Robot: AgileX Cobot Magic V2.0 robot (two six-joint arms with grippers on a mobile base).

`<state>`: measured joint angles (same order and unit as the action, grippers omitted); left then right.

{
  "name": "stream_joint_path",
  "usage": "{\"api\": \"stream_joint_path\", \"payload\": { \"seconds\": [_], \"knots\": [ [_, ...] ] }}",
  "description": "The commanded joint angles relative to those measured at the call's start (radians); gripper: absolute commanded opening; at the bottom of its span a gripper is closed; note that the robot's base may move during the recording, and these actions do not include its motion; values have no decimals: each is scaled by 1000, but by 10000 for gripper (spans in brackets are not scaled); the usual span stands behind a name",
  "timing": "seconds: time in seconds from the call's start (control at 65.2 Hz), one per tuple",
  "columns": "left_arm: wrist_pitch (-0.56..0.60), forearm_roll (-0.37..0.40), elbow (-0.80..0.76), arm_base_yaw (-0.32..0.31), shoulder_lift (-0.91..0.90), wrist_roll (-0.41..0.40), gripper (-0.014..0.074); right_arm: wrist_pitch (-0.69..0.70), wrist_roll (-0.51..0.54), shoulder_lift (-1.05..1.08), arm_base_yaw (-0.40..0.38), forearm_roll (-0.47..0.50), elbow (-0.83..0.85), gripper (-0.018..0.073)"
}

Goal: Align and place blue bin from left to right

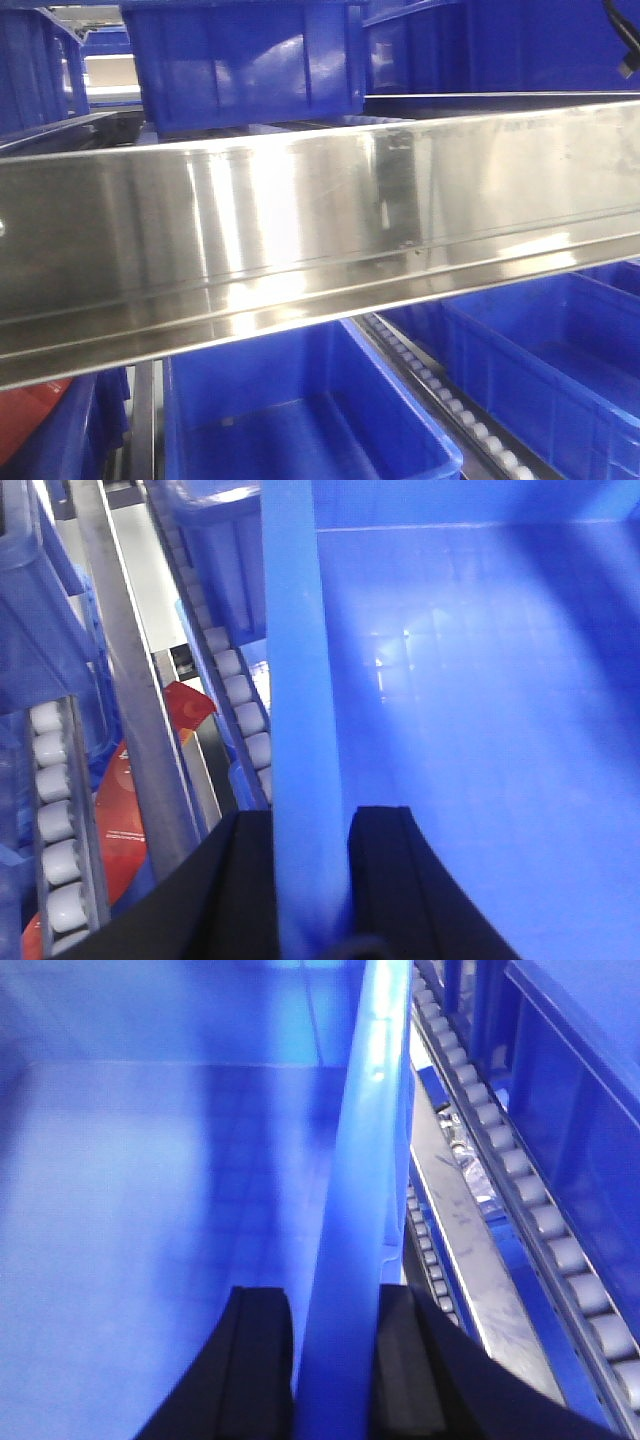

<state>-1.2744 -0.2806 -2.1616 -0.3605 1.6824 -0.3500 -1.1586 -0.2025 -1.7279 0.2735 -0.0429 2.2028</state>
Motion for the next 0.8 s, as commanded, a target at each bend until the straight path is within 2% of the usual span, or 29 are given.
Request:
{"api": "stream_joint_path", "payload": {
  "seconds": [0.0,0.782],
  "knots": [
    [66,-21,-16,-1,-20,9,-9,122,28,24,1,-25,20,-81],
    [66,-21,-16,-1,-20,9,-9,122,28,24,1,-25,20,-81]
  ]
}}
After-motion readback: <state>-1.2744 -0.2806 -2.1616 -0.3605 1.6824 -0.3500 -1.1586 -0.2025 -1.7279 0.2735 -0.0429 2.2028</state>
